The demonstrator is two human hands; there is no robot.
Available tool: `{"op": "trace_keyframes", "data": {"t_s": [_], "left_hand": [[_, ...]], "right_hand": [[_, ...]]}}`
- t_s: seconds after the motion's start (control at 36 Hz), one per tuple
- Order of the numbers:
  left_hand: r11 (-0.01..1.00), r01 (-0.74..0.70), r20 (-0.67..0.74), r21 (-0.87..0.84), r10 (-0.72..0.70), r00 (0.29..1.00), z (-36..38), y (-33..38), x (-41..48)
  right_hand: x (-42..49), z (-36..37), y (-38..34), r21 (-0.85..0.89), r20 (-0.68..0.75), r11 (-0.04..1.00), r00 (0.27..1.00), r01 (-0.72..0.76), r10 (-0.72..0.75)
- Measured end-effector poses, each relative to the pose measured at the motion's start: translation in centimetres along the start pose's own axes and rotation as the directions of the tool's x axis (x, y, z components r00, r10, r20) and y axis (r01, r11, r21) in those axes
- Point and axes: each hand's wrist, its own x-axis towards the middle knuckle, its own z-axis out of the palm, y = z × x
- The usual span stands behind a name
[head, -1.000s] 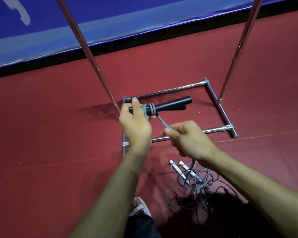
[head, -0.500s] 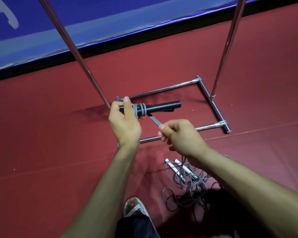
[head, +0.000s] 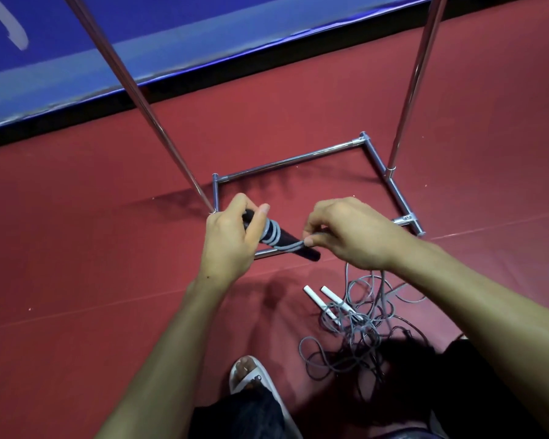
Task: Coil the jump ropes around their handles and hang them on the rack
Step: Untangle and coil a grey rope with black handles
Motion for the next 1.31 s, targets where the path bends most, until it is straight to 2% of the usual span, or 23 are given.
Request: {"op": "trace_keyframes", "data": {"t_s": [0.14, 0.19, 0.28, 0.33, 0.39, 0.44, 0.5, 0.56, 0.64, 0.69, 0.75, 0.83, 0.92, 1.0, 1.03, 1.08, 1.11, 1.17, 1.25, 1.31], "left_hand": [[0.983, 0.122, 0.160, -0.135, -0.100, 0.982, -0.9, 0.8, 0.3], [0.963, 0.183, 0.235, -0.200, -0.135, 0.963, -1.2, 1.2, 0.5], [0.879, 0.292, 0.300, -0.377, -0.182, 0.936, -1.3, 1.7, 0.5], [0.745, 0.389, 0.296, -0.542, -0.264, 0.918, -1.1, 2.0, 0.5], [0.539, 0.451, 0.311, -0.711, -0.334, 0.890, -0.9, 2.4, 0.6], [0.344, 0.445, 0.312, -0.827, -0.378, 0.872, -0.5, 2.8, 0.7], [0.172, 0.407, 0.281, -0.897, -0.488, 0.826, 0.1, 3.3, 1.0], [0.006, 0.375, 0.295, -0.927, -0.608, 0.737, 0.7, 4.0, 1.3], [-0.264, 0.305, 0.398, -0.915, -0.714, 0.576, 1.4, 4.6, 1.8], [-0.359, 0.236, 0.429, -0.903, -0.774, 0.466, 1.5, 4.7, 2.0], [-0.332, 0.212, 0.392, -0.919, -0.831, 0.395, 1.5, 4.6, 2.3], [-0.177, 0.234, 0.259, -0.956, -0.884, 0.388, 1.5, 4.0, 2.8], [0.108, 0.291, 0.035, -0.950, -0.893, 0.448, 1.7, 3.1, 3.3], [0.388, 0.340, -0.156, -0.857, -0.822, 0.547, 1.9, 2.0, 3.1], [0.497, 0.353, -0.227, -0.793, -0.778, 0.585, 1.9, 1.5, 2.9], [0.746, 0.377, -0.371, -0.550, -0.622, 0.689, 1.7, 0.8, 2.3], [0.827, 0.358, -0.407, -0.433, -0.534, 0.741, 1.7, 0.6, 2.0], [0.908, 0.280, -0.437, -0.311, -0.398, 0.807, 1.6, 1.0, 1.5], [0.962, 0.203, -0.443, -0.184, -0.266, 0.856, 1.5, 1.4, 1.3], [0.976, 0.175, -0.428, -0.130, -0.215, 0.878, 1.3, 1.1, 1.1]], "right_hand": [[0.3, -0.8, 1.2, 0.124, -0.028, 0.990, 0.998, 0.063, -0.060], [0.2, -1.3, 1.1, 0.335, -0.001, 0.938, 0.996, 0.086, -0.091], [-0.1, -1.5, 1.0, 0.642, 0.021, 0.762, 0.991, 0.085, -0.128], [0.0, -0.8, 1.1, 0.755, 0.019, 0.653, 0.994, 0.056, -0.108], [0.2, 0.0, 1.1, 0.809, -0.002, 0.585, 0.997, 0.049, -0.082], [0.3, 0.6, 0.9, 0.845, -0.052, 0.531, 0.998, 0.059, -0.029], [0.5, 1.4, 0.5, 0.901, -0.119, 0.424, 0.992, 0.089, 0.044], [0.8, 2.3, -0.3, 0.938, -0.154, 0.331, 0.980, 0.105, 0.127], [1.1, 3.3, -1.1, 0.977, -0.128, 0.203, 0.950, 0.071, 0.283], [1.1, 3.6, -1.3, 0.984, -0.129, 0.155, 0.940, 0.083, 0.317], [1.1, 4.0, -1.4, 0.980, -0.131, 0.187, 0.939, 0.074, 0.319], [0.9, 4.9, -1.6, 0.936, -0.115, 0.351, 0.942, -0.002, 0.314], [0.8, 5.0, -1.9, 0.872, -0.102, 0.485, 0.941, -0.073, 0.324], [1.0, 4.2, -2.0, 0.788, -0.076, 0.597, 0.939, -0.150, 0.336], [1.0, 3.8, -2.0, 0.774, -0.050, 0.605, 0.935, -0.185, 0.350], [1.0, 3.4, -1.9, 0.774, -0.005, 0.584, 0.920, -0.245, 0.392], [1.0, 3.2, -1.9, 0.775, 0.010, 0.572, 0.911, -0.268, 0.413], [0.7, 3.2, -2.5, 0.791, 0.045, 0.533, 0.898, -0.299, 0.437], [0.4, 3.4, -3.3, 0.866, 0.130, 0.393, 0.897, -0.310, 0.422], [0.2, 3.2, -3.2, 0.838, 0.095, 0.460, 0.908, -0.295, 0.409]]}}
